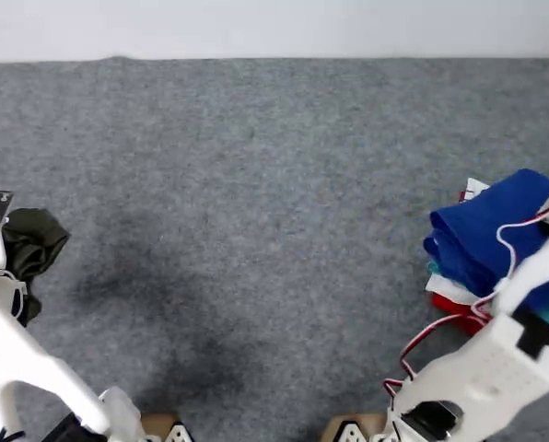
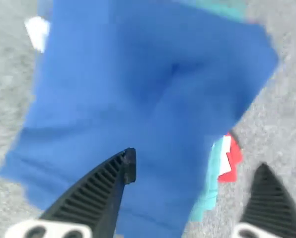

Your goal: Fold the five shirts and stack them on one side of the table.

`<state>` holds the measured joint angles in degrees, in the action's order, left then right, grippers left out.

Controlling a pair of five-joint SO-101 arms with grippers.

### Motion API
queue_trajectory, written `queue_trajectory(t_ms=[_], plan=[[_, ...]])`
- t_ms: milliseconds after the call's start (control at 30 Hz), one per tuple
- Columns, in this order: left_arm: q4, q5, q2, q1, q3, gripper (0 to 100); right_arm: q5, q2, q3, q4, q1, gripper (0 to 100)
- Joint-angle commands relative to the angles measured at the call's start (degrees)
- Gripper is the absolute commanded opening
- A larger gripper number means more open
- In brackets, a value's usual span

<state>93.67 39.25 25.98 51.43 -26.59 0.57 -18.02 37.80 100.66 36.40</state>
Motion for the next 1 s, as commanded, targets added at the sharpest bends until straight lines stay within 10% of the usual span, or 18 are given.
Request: queue_trajectory(t_ms=[0, 133, 567, 967], plan=[[0.6, 0.1, 1.8, -0.4, 0.6, 3, -1.0, 7.0, 2.9, 2.2, -3.2, 24.4], [0.6, 0.1, 1.8, -0.4, 0.3, 3, -1.0, 6.9, -0.9, 2.2, -7.8, 0.3], [0.3, 0.1, 1.4, -0.4, 0.2, 3, -1.2, -5.8, -16.8, 2.2, -19.4, 1.0], [0.7, 0.2, 1.8, -0.4, 1.4, 3, -0.7, 15.9, -16.8, 2.1, -18.7, 1.0]])
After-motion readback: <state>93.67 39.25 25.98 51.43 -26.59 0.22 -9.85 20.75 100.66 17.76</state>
